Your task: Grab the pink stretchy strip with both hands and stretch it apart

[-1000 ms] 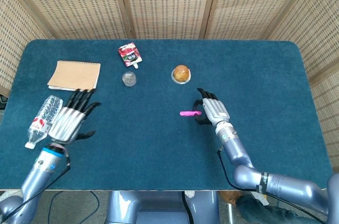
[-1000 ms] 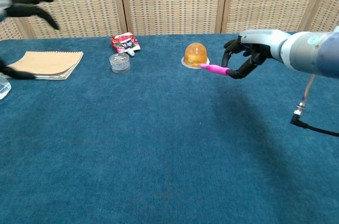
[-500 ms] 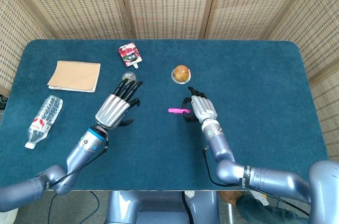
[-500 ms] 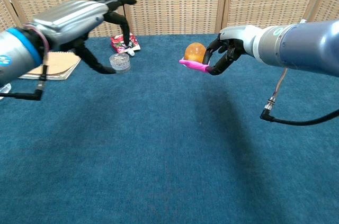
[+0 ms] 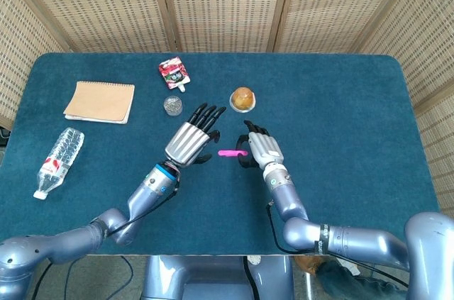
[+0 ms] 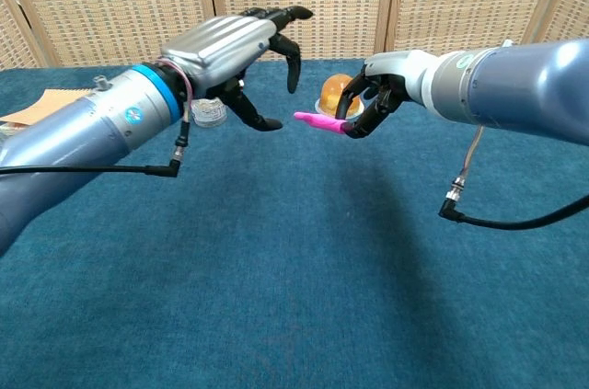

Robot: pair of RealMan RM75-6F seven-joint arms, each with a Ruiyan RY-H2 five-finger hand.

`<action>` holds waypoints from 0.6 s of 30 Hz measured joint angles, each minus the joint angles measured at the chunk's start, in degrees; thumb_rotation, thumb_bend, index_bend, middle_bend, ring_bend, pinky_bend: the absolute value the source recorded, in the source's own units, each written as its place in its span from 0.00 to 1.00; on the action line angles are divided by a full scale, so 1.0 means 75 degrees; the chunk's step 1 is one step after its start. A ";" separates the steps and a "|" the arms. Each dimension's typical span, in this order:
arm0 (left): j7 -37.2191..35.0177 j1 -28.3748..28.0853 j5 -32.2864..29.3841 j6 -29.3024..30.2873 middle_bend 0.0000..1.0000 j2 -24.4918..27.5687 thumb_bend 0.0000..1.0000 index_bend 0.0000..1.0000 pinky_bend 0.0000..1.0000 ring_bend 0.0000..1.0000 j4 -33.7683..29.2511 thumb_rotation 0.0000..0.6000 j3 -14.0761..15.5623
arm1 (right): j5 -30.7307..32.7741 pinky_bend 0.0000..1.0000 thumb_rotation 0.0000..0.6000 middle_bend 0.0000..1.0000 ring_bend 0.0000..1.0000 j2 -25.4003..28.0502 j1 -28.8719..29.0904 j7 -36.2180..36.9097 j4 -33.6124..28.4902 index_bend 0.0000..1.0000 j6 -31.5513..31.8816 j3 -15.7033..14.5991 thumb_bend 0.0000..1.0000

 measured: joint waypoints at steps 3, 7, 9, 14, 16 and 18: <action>-0.0021 -0.0119 -0.0092 -0.0010 0.00 -0.0192 0.23 0.54 0.00 0.00 0.0091 1.00 -0.0009 | 0.0010 0.00 1.00 0.05 0.00 -0.0015 0.0027 0.0010 -0.0047 0.75 0.0052 -0.0004 0.64; -0.0078 -0.0245 -0.0148 0.0021 0.00 -0.0377 0.23 0.58 0.00 0.00 0.0161 1.00 0.0040 | 0.0019 0.00 1.00 0.06 0.00 -0.0028 0.0021 0.0071 -0.0058 0.75 0.0103 -0.0030 0.64; -0.0052 -0.0283 -0.0174 0.0025 0.00 -0.0416 0.24 0.58 0.00 0.00 0.0183 1.00 0.0069 | 0.0028 0.00 1.00 0.06 0.00 -0.0022 0.0007 0.0112 -0.0055 0.75 0.0098 -0.0037 0.64; 0.0036 -0.0359 -0.0254 0.0022 0.00 -0.0477 0.26 0.58 0.00 0.00 0.0193 1.00 0.0123 | 0.0003 0.00 1.00 0.06 0.00 0.0049 -0.0020 0.0167 -0.0081 0.76 0.0081 -0.0071 0.64; 0.0083 -0.0391 -0.0258 0.0067 0.00 -0.0508 0.27 0.58 0.00 0.00 0.0224 1.00 0.0139 | -0.0015 0.00 1.00 0.06 0.00 0.0071 -0.0034 0.0190 -0.0097 0.76 0.0090 -0.0084 0.64; 0.0148 -0.0414 -0.0248 0.0094 0.00 -0.0521 0.27 0.58 0.00 0.00 0.0265 1.00 0.0153 | -0.0023 0.00 1.00 0.06 0.00 0.0090 -0.0053 0.0208 -0.0112 0.76 0.0096 -0.0102 0.64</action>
